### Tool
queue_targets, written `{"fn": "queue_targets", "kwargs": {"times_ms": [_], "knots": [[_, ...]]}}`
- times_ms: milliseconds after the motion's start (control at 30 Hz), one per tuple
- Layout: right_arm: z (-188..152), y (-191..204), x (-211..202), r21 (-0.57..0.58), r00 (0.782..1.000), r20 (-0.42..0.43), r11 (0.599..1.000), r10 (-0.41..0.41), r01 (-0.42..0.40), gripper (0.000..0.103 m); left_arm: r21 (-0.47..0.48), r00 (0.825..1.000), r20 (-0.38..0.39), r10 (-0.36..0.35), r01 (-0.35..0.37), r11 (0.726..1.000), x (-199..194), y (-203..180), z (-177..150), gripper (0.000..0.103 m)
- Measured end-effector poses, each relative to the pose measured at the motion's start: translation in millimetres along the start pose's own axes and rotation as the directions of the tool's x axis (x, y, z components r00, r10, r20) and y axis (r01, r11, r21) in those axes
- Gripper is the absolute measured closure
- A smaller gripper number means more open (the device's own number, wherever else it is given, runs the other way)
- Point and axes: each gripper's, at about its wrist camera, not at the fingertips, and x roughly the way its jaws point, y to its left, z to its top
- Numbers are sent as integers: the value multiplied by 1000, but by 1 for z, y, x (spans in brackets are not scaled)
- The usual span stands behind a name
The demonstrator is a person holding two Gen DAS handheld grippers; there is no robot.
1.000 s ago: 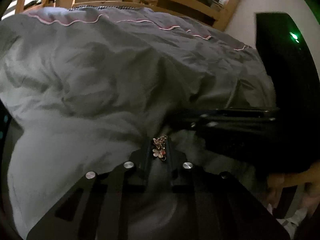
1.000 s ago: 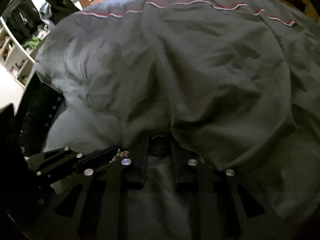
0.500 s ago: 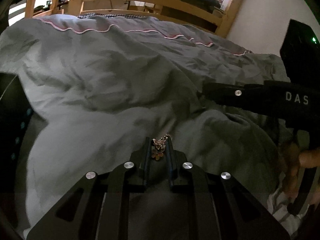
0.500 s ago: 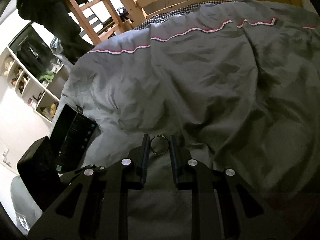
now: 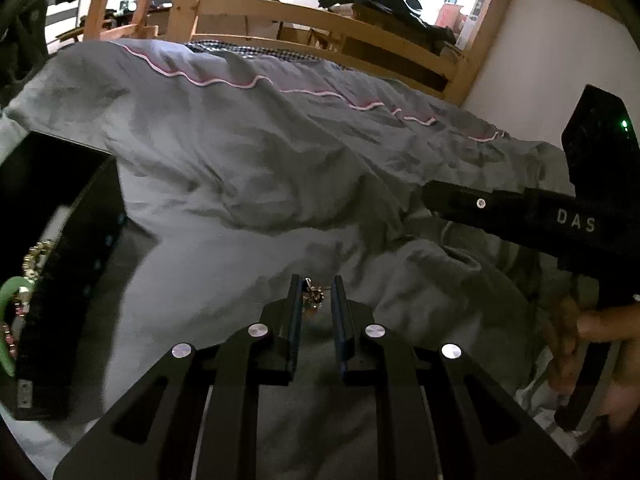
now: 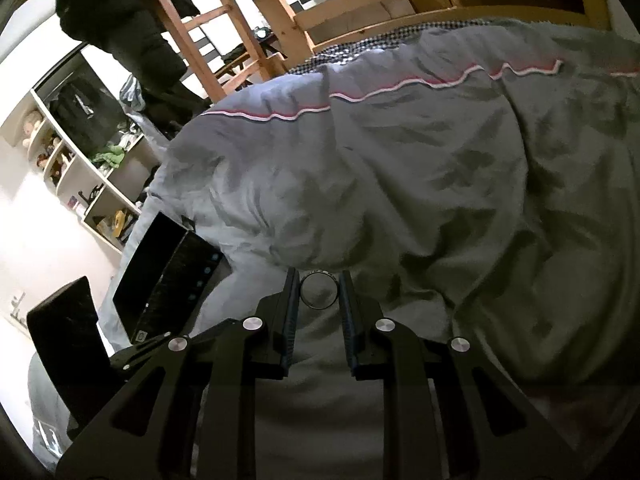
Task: Organize jewelry
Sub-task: 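Carry the pink charm to the black box with the left tool while the right tool carries the ring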
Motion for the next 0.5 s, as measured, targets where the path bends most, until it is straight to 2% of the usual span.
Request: {"fn": "queue_targets", "kwargs": {"times_ms": [67, 200, 500], "knots": [[-1, 10, -2, -55, 999, 8, 997, -49, 49, 83, -7, 1000, 2, 19, -19, 1000, -8, 2, 1, 89], [-5, 38, -3, -205, 989, 28, 967, -148, 150, 83, -15, 998, 10, 55, -55, 998, -25, 5, 3, 89], [-12, 79, -12, -289, 990, 47, 947, -133, 141, 83, -39, 989, 71, 128, -126, 991, -80, 27, 18, 89]]}}
